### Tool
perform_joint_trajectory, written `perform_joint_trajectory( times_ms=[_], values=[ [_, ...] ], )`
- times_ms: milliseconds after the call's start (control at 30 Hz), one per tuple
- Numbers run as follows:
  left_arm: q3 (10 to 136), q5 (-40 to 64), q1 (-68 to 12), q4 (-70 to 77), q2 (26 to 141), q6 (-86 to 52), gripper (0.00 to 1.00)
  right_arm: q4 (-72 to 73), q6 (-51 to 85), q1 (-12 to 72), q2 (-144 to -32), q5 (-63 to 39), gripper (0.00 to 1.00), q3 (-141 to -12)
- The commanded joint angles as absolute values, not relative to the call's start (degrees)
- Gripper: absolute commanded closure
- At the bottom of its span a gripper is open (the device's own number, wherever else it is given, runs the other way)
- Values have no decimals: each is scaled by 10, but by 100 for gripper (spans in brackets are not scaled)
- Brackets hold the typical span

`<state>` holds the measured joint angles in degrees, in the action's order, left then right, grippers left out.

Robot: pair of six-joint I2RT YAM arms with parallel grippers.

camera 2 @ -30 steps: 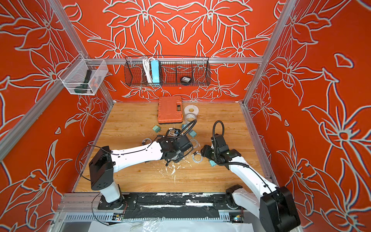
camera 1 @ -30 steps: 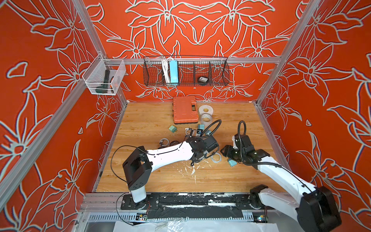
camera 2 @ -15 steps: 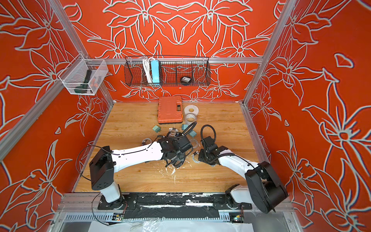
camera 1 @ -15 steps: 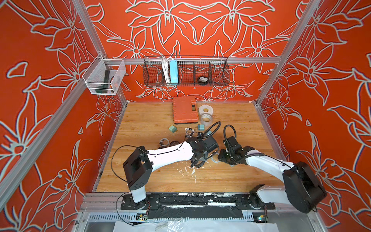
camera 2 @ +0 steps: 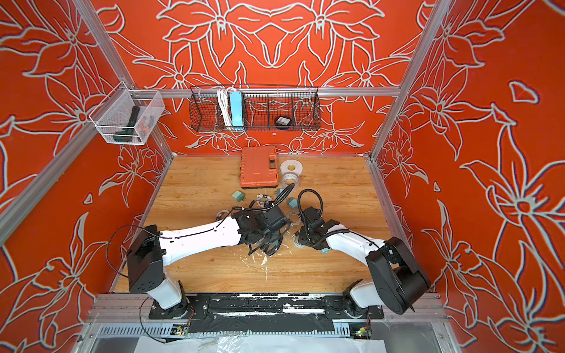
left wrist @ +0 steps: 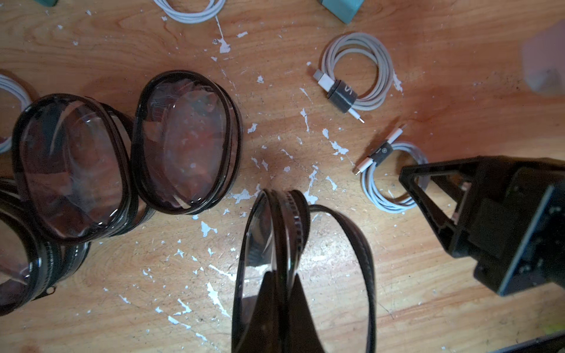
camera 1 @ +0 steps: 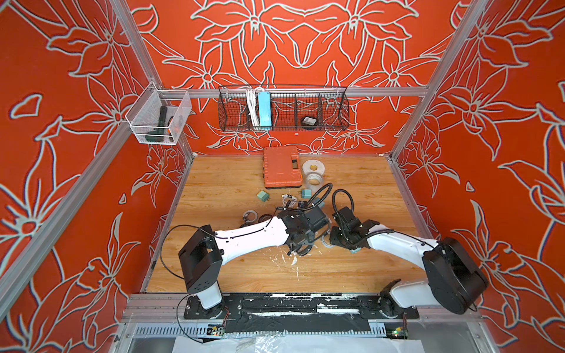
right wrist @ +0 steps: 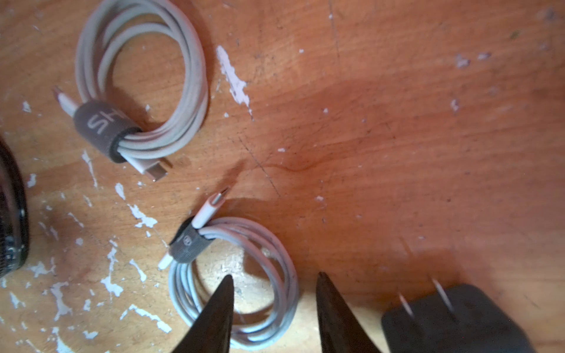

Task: Pack away charging kits
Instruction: Pick up the charging cable from the center of the board.

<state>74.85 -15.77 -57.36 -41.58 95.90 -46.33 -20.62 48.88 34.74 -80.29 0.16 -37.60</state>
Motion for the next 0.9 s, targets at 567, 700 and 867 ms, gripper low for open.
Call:
perform_joint_trajectory(
  times_ms=[567,700,867],
  values=[
    [599,-186,-562,-280,806,-453,100,-211,442,363,-851,31,100,-391],
    [584,-201,-562,-261,814,-430,100,-231,440,375,-744,48,100,-364],
    [591,-208,-568,-235,856,-386,100,-249,434,398,-596,56,100,-329]
  ],
)
